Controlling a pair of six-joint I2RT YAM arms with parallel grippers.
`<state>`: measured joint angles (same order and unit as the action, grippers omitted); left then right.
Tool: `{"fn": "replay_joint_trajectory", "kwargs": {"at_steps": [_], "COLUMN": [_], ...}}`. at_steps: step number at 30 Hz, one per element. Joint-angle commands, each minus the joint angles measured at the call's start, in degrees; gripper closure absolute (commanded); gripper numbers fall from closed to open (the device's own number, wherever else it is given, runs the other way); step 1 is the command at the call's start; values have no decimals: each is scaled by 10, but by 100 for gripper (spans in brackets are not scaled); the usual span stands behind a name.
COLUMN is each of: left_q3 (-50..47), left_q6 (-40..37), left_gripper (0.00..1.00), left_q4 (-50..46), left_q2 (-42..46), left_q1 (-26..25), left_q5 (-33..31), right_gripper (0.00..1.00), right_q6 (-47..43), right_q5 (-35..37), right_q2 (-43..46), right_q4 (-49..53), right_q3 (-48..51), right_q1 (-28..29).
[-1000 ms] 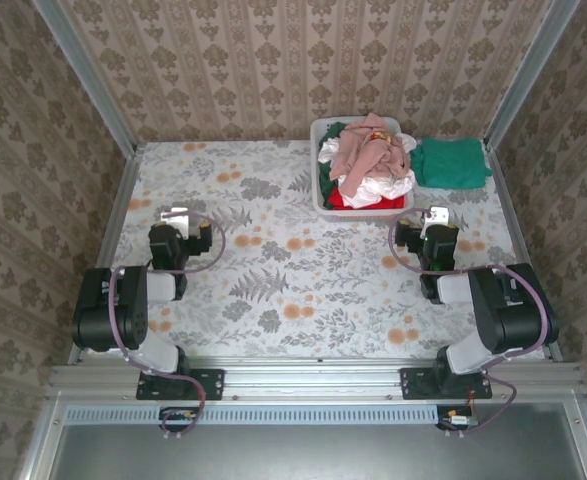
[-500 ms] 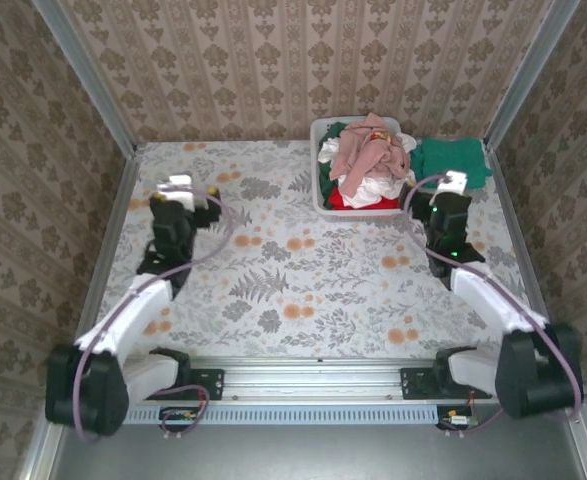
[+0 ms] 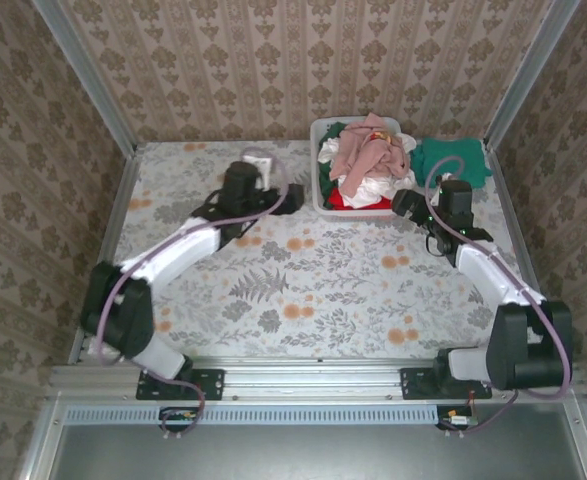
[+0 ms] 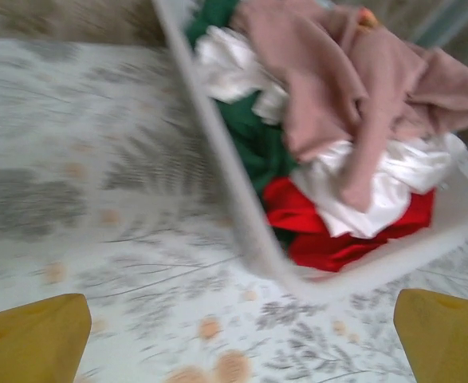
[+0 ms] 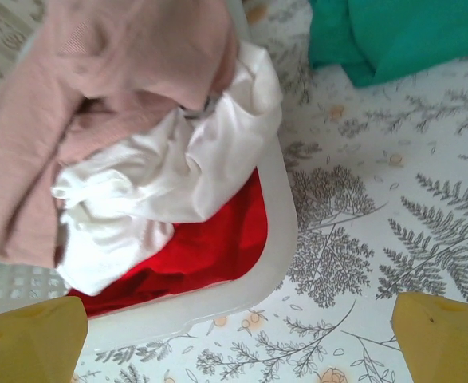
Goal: Fold and stack the t-shirts
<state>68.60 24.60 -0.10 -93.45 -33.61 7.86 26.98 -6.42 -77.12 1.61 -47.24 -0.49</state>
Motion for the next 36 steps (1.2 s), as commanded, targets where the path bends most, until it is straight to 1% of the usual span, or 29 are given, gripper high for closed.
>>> {"fn": "replay_joint_trajectory", "kwargs": {"at_steps": [1,2,5,6,7,8,10,11,13,16,17,20,24,26,27,30,33,36], "left_q3": [97,138,290,325,353,372,386,392,410,447,452,450,409,372,353,279,203,159], "left_q6": [39,35,21,27,38,49,65,71,69,55,53,48,36,29,25,12,-12,-57], "left_gripper": [5,8,20,25,31,36,42,45,47,55,61,77,89,93,94,96,96,96], "left_q4": [-25,-45,-164,-197,-219,-236,-242,-244,-251,-293,-301,-314,-322,-320,-317,-307,-300,-307], "left_q2": [-99,-139,-242,-267,-294,-312,-332,-341,-356,-379,-385,-385,-352,-324,-313,-257,-197,-155], "left_q1": [4,3,-2,1,5,8,13,15,15,10,11,17,40,63,71,129,191,267], "left_q5": [91,105,101,98,91,80,67,72,80,70,71,72,54,52,52,47,39,47], "right_gripper": [2,3,5,4,4,3,2,1,0,0,0,0,0,0,0,0,0,0], "right_q6": [-6,-5,-3,-1,-1,-2,-5,-6,-10,-14,-15,-14,-13,-14,-14,-14,-12,-6], "right_q5": [-23,-24,-35,-36,-35,-35,-35,-35,-35,-32,-32,-33,-46,-50,-52,-55,-55,-56], "right_q2": [-43,-55,-65,-62,-55,-48,-33,-30,-5,17,27,53,80,88,91,102,109,110], "right_q4": [27,36,43,41,41,43,45,46,52,64,67,73,77,84,87,95,94,88], "right_q3": [-34,-43,-47,-43,-39,-35,-25,-21,-16,-12,-10,-7,-7,-7,-7,-5,-1,0], "right_q1": [-1,-1,-1,-1,-1,-2,-1,-1,-1,-1,-1,-1,2,5,7,13,23,36]}}
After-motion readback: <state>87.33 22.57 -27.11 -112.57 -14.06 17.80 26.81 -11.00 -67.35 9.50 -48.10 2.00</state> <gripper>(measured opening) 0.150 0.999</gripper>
